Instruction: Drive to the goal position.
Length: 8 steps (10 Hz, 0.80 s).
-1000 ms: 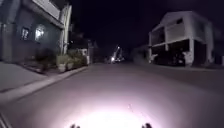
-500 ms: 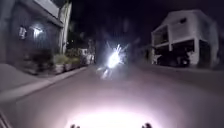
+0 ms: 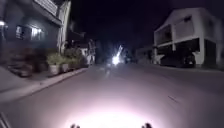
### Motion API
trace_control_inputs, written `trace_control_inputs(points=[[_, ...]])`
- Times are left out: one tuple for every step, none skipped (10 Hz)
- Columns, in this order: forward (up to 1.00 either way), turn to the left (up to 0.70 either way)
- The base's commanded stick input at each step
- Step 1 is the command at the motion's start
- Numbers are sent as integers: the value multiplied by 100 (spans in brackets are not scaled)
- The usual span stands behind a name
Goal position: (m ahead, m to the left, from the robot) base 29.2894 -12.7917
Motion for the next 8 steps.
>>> trace_control_inputs(points=[[85, 0], [85, 0], [85, 0], [85, 0], [85, 0], [85, 0], [85, 0], [85, 0]])
